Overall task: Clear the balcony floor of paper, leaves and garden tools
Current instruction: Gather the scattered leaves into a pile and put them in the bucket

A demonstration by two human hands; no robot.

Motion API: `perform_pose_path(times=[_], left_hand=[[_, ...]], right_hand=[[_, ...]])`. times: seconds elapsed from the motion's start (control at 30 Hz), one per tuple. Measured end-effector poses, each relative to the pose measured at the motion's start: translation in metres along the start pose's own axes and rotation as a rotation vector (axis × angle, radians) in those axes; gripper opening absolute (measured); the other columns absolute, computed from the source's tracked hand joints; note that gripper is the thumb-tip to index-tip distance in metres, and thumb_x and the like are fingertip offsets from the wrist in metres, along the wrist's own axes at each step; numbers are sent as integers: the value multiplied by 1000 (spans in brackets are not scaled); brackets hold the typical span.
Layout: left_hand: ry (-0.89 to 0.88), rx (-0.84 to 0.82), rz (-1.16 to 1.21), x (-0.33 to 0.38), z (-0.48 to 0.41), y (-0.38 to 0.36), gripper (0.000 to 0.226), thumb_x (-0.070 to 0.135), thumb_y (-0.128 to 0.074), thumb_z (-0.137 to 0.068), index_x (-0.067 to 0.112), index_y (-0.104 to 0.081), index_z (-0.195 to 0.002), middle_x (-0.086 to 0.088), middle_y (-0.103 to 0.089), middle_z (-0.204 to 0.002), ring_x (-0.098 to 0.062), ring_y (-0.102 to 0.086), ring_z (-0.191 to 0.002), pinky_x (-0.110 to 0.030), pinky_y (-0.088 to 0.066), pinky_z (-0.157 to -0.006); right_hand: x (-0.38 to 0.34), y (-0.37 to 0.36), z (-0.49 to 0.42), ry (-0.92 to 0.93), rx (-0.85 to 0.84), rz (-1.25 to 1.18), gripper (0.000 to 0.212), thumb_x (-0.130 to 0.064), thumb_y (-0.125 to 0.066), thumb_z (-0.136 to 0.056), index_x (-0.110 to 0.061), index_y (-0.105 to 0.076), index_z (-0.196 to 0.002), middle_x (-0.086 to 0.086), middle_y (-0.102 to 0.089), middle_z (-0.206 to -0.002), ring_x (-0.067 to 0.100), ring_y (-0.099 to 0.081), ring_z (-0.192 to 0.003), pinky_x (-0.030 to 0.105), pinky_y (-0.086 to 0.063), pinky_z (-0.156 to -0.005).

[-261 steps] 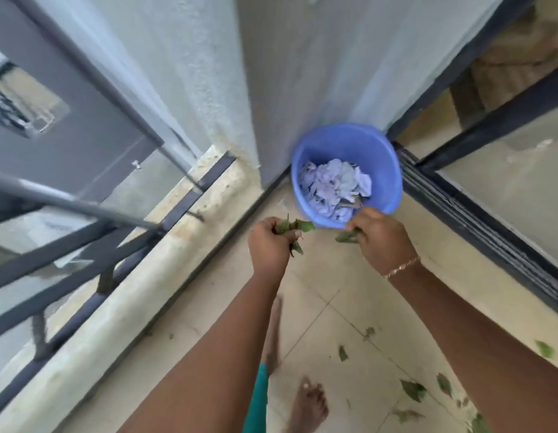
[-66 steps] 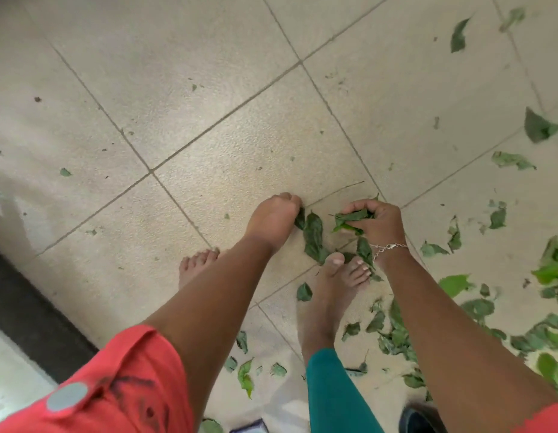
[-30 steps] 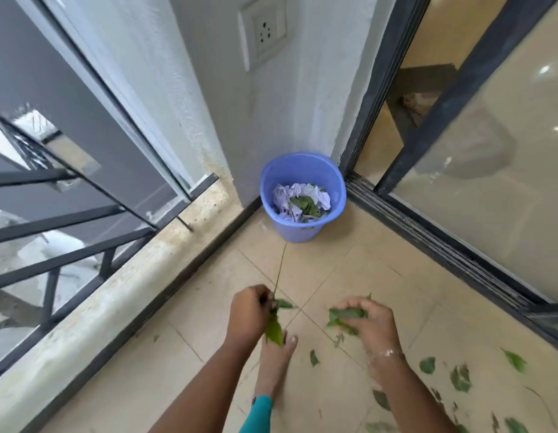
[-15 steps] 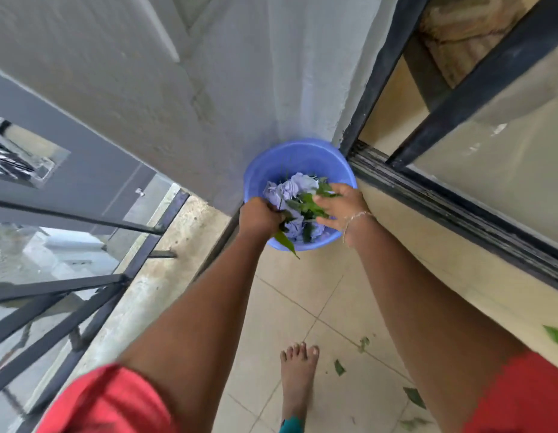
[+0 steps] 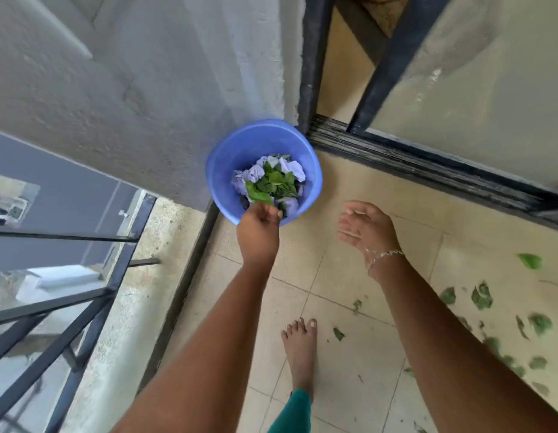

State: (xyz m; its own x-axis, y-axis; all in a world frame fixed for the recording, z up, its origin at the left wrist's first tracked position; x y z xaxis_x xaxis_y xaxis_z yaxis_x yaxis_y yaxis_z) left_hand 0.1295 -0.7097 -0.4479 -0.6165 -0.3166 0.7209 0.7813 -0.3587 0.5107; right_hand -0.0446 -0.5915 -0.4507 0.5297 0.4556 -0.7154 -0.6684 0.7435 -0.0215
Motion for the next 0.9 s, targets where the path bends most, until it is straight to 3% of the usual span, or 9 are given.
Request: perform_pose_path(times=[0.2, 0.37, 0.5, 0.6, 0.67, 0.73, 0.8, 0.83, 0.9], left_hand=[[-19, -116, 0, -29, 104, -59, 17, 19, -59, -89, 19, -55, -73, 4, -55, -61, -30, -57, -69, -48, -54, -74], [19, -223, -7, -61, 207, -81, 18, 24, -57, -91, 21, -55, -74, -12, -65, -80, -36, -63, -87, -48, -52, -80], [78, -351, -36, -111, 271, -87, 20, 51, -50, -81, 34, -59, -76, -10, -66, -87, -34, -64, -89, -52, -53, -82], [29, -360, -130, -145, 298, -92, 18, 38, -54, -87, 23, -58, -78, -8, -67, -80, -29, -67, -83, -53, -54, -75], [-5, -392, -182, -172, 294, -99, 14, 37, -53, -87, 27, -57, -77, -7, -69, -86, -28, -66, -85, -53, -54, -74], [-150, -511, -301, -190, 290, -112, 13, 34, -50, -91, 37, -59, -82, 1, -67, -92, -21, -65, -92, -48, -53, -83], [-317, -521, -349, -193, 287, -118, 17, 36, -44, -89, 34, -60, -85, 22, -60, -83, 6, -56, -85, -29, -51, -87], [-412, -479, -343, -192, 283, -119, 19, 36, -41, -87, 30, -59, -83, 26, -55, -77, 10, -51, -79, -19, -48, -83], [-570, -486, -379, -193, 273, -124, 27, 31, -38, -85, 18, -61, -84, 14, -58, -77, 2, -49, -75, -22, -45, -76]], right_hand=[[71, 108, 89, -42, 184, -121, 14, 0, -51, -91, -12, -57, -95, 5, -59, -79, 15, -57, -72, 26, -52, -69], [142, 180, 178, -118, 351, -254, 21, 1, -51, -91, -18, -58, -87, 6, -59, -81, 16, -57, -74, 27, -52, -67], [192, 211, 236, -138, 480, -399, 17, -1, -52, -90, -16, -59, -87, 7, -59, -77, 17, -56, -72, 29, -51, -68], [232, 221, 252, -171, 537, -476, 13, 0, -52, -90, -10, -59, -94, 8, -59, -76, 18, -56, -70, 30, -50, -66], [258, 225, 251, -183, 577, -523, 11, -2, -52, -91, -11, -59, -91, 7, -59, -76, 17, -56, -71, 30, -50, -67], [282, 225, 242, -183, 615, -562, 11, -7, -53, -92, -15, -58, -87, 7, -59, -77, 17, -57, -71, 31, -51, -69], [304, 224, 225, -169, 642, -587, 11, -9, -52, -93, -16, -58, -86, 6, -59, -77, 16, -57, -71, 31, -51, -71], [318, 220, 212, -170, 647, -587, 12, -9, -52, -93, -16, -58, -85, 5, -59, -76, 15, -57, -70, 31, -51, -70], [333, 211, 189, -162, 639, -565, 16, -5, -53, -91, -17, -58, -82, 2, -61, -72, 13, -57, -67, 28, -51, -67]])
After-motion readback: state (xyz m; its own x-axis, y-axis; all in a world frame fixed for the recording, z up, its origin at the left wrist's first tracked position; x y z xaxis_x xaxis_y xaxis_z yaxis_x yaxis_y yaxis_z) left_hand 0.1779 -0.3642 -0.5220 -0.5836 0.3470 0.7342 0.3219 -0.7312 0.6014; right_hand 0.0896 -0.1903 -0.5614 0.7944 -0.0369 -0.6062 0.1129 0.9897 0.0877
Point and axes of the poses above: each hand's wrist, its own z-axis away from the middle knuckle, its own y-axis out of the back of the hand, x = y × z, the point moved 8 cm from there along -z, towards the middle knuckle
